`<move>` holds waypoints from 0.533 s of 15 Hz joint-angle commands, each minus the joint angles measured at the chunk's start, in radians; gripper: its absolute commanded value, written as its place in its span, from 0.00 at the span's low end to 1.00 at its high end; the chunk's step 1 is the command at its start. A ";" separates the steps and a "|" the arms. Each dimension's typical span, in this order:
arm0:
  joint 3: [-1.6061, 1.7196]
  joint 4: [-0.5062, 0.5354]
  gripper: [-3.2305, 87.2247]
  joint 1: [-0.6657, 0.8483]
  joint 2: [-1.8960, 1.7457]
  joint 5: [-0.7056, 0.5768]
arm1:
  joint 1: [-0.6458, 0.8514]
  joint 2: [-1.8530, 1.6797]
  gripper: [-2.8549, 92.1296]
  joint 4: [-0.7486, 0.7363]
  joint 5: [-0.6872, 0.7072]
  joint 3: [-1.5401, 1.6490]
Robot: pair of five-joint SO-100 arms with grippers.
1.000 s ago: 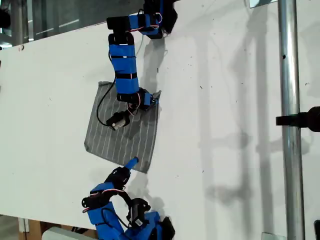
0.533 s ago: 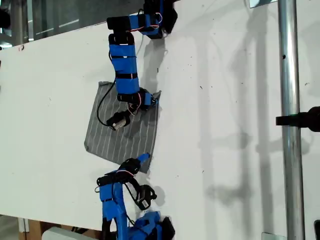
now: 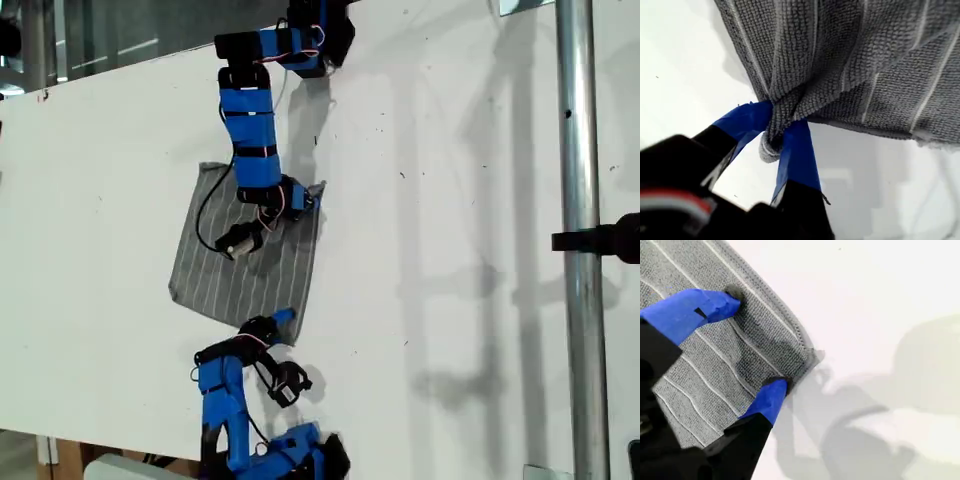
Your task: Grasp corners of a towel and fold twice.
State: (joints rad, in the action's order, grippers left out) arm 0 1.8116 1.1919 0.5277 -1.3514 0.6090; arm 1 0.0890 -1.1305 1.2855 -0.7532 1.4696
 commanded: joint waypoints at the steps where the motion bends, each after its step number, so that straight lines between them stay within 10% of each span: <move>1: -0.032 0.020 0.22 -0.006 0.037 0.008 | -0.020 -0.071 0.03 0.012 -0.011 -0.006; 4: -0.037 0.048 0.00 -0.075 0.083 0.074 | -0.014 -0.081 0.03 0.018 -0.011 -0.003; 8: -0.061 0.109 0.00 -0.236 -0.103 0.193 | -0.031 -0.164 0.03 0.071 -0.015 -0.003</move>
State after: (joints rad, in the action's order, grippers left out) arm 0 1.7717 1.2502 0.3482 -1.3453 0.7639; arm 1 0.0844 -1.1996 1.3254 -0.7578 1.4711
